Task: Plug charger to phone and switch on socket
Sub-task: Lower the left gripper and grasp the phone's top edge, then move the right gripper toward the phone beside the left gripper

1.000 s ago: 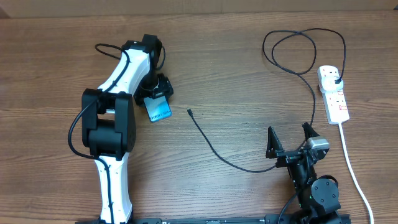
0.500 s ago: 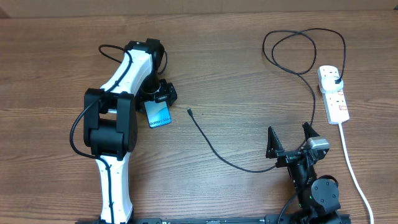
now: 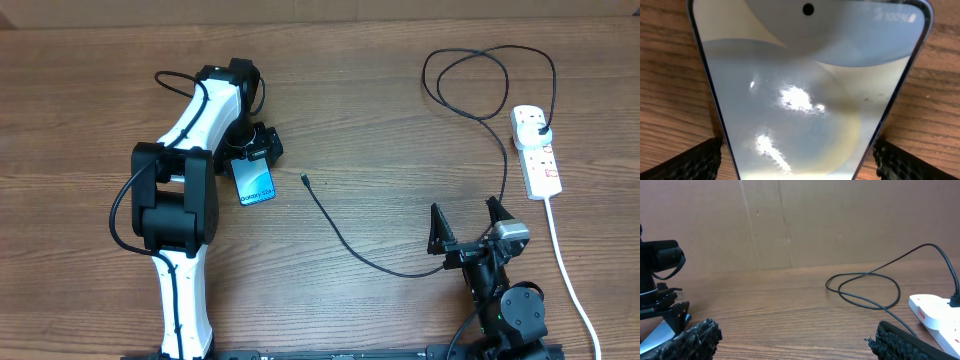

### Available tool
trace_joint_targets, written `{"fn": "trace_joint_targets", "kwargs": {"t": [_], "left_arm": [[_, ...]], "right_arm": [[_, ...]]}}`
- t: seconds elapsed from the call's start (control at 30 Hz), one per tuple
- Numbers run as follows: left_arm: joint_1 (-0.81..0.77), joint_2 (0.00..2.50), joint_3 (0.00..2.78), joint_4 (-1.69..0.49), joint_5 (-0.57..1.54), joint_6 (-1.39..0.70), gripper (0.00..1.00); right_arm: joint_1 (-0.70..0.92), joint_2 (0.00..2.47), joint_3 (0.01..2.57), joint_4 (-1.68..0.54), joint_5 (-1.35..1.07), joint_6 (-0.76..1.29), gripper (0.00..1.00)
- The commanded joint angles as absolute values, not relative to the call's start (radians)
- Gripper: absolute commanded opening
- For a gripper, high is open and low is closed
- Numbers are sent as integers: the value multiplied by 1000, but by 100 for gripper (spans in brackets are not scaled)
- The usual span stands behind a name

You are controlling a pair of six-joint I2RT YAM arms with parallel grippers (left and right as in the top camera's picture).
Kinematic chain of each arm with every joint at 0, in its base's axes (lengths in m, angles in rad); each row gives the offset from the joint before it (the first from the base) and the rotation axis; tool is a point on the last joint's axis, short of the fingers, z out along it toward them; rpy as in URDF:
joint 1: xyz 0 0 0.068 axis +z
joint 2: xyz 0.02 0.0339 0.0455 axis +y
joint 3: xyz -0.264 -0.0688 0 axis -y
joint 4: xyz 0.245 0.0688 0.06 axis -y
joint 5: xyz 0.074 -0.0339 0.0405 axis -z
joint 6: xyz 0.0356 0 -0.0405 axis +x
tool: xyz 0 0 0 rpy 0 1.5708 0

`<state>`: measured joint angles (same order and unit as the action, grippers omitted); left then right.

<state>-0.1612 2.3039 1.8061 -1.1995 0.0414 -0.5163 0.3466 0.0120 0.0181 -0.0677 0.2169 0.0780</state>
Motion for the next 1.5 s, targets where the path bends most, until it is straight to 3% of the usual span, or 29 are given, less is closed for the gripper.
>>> {"fn": "trace_joint_targets", "kwargs": {"t": [0.0,0.27,0.37,0.9,1.17,1.47], "left_arm": [[-158,2284,1771,-1177,23,-501,100],[-173,2284,1666,-1079,19,-509,100],[-170,2284,1663,-1078,19,-508,93],[-170,2284,1663,-1069,25,-500,86],[-170,2284,1663,-1061,66,-454,85],[-170,2284,1663,-1054,137,-385,80]], "right_arm": [[340,3,9,-61,224,74,100],[340,3,9,-61,224,74,100],[340,3,9,-61,224,74,100],[339,3,9,-35,265,75,100],[339,4,38,59,42,81,100],[339,157,356,-220,39,80,100]]}}
